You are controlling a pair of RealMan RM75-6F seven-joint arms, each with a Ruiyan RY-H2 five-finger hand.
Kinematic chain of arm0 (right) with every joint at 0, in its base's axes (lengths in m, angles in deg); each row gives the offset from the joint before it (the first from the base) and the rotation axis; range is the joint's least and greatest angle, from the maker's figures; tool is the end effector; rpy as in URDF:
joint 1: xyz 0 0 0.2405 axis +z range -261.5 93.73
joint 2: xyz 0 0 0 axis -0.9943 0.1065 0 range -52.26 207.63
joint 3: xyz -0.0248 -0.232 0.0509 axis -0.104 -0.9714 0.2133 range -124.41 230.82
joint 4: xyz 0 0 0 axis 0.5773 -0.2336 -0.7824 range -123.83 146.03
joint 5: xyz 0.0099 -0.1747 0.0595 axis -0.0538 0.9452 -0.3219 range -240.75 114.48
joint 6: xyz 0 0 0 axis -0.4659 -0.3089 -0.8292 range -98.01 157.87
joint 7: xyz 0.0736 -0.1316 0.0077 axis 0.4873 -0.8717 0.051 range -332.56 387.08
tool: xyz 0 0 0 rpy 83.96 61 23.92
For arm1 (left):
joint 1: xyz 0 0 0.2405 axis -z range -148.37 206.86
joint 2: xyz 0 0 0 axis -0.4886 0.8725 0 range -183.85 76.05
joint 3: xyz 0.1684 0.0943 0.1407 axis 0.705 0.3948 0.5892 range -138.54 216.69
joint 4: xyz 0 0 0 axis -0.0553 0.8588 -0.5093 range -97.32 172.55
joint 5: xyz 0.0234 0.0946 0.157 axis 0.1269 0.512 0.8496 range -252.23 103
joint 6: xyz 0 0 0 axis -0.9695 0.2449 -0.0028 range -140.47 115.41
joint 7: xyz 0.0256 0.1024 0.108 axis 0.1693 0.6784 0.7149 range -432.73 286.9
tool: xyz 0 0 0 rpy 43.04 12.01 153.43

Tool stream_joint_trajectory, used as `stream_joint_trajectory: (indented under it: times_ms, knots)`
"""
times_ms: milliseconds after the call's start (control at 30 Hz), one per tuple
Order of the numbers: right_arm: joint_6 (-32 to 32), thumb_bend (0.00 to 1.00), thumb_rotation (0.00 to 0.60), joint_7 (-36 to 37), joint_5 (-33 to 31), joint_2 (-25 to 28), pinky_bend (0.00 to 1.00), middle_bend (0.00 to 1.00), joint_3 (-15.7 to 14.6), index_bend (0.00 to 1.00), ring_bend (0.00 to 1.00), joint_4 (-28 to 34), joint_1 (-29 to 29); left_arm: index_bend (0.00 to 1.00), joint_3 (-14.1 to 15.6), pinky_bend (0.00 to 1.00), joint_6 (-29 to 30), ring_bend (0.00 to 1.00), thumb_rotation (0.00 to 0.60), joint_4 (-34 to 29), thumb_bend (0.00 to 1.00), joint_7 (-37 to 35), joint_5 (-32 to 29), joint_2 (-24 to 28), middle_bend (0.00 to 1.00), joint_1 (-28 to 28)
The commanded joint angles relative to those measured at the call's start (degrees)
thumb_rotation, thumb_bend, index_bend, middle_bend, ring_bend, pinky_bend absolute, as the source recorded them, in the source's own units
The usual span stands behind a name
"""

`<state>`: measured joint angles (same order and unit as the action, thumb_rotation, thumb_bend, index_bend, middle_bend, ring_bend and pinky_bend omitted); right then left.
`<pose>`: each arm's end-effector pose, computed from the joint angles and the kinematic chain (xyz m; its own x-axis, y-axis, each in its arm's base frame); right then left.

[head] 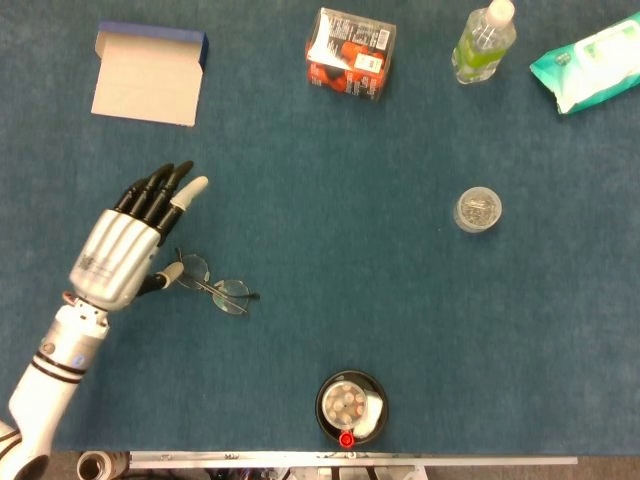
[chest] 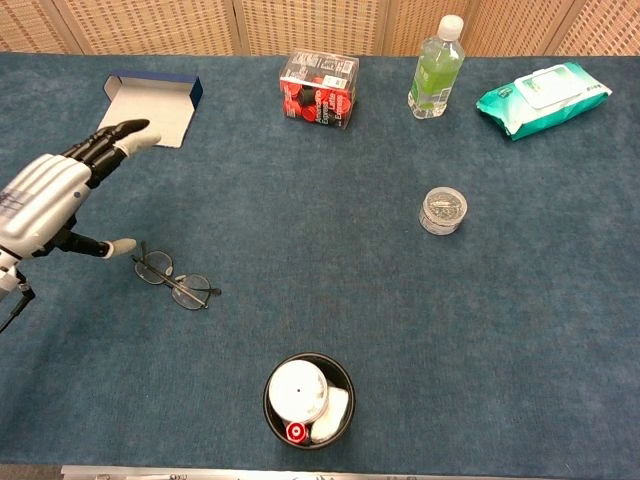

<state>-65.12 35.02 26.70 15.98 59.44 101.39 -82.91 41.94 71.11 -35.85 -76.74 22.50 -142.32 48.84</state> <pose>-0.2801 -0.1729 0.2177 0.3338 0.1999 0.9212 -0.9366 -0.0400 0.3480 -0.2210 0.2260 0.0426 0.2990 0.0698 0.9517 0.8643 -0.4424 -0.2391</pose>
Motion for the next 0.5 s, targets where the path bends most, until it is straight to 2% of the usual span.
stream_joint_trajectory:
  times_ms: [33,333,500]
  knots:
    - [-0.1,0.17,0.6,-0.1,-0.1,0.0,0.23,0.37,0.1,0.46,0.26,0.0,0.0,0.0,-0.5,0.15,2.3,0.0,0.6,-7.0,0.02,3.7,0.6,5.5,0.0,-0.9]
    - [-0.5,0.17,0.6,-1.1,-0.1,-0.5,0.23,0.37,0.3,0.46,0.26,-0.2,-0.1,0.03,-1.5,0.15,3.7,0.02,0.6,-18.2,0.02,6.4,-1.0,17.4,0.0,-2.7]
    - [-1.2,0.17,0.6,-2.0,0.2,-0.9,0.23,0.37,0.3,0.46,0.26,-0.4,-0.2,0.05,-1.4,0.15,5.8,0.05,0.6,-19.7,0.02,9.1,-0.9,21.1,0.04,-4.7]
